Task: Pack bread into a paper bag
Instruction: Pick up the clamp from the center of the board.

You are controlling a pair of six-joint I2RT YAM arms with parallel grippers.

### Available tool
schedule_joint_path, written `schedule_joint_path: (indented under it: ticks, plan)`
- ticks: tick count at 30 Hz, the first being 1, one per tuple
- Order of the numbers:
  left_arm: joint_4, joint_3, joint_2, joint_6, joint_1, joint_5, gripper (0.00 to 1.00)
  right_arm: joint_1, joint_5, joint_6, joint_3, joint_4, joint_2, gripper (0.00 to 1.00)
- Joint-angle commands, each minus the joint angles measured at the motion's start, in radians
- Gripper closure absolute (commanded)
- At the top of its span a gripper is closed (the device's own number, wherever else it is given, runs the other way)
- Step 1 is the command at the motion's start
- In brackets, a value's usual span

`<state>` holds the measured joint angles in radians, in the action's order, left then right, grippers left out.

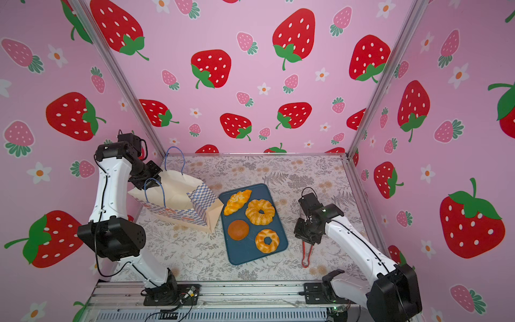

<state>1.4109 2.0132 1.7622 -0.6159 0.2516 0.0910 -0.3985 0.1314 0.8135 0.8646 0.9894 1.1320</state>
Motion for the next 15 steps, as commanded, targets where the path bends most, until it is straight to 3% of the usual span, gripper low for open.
schedule_joint_path:
  ticks: [1,2,6,8,10,12,13,14,15]
  plan:
    - [0.017,0.051,0.003,0.028,0.005,0.016,0.86,0.001,-0.086,0.178,0.024,0.038,-0.040,0.50]
    - [0.019,0.057,0.002,0.031,0.004,0.018,0.86,0.001,-0.122,0.230,0.038,0.069,-0.040,0.03]
    - [0.026,0.087,0.007,0.044,0.003,0.025,0.86,0.006,-0.200,0.458,0.067,0.206,-0.040,0.00]
    - [0.030,0.101,0.012,0.047,0.003,0.035,0.86,0.004,-0.215,0.485,0.019,0.178,-0.066,0.00]
    - [0.029,0.109,0.016,0.047,0.004,0.040,0.86,0.004,-0.181,0.376,-0.053,0.062,-0.111,0.21]
    - [0.027,0.112,0.019,0.050,0.004,0.039,0.86,0.004,-0.142,0.331,-0.126,-0.030,-0.176,0.27]
    - [0.027,0.111,0.020,0.051,0.003,0.053,0.86,0.004,-0.120,0.336,-0.171,-0.082,-0.212,0.25]
    - [0.028,0.110,0.020,0.055,0.003,0.068,0.86,0.006,-0.113,0.341,-0.209,-0.131,-0.273,0.07]
    - [0.028,0.110,0.020,0.057,0.004,0.068,0.86,0.006,-0.123,0.355,-0.230,-0.138,-0.291,0.00]
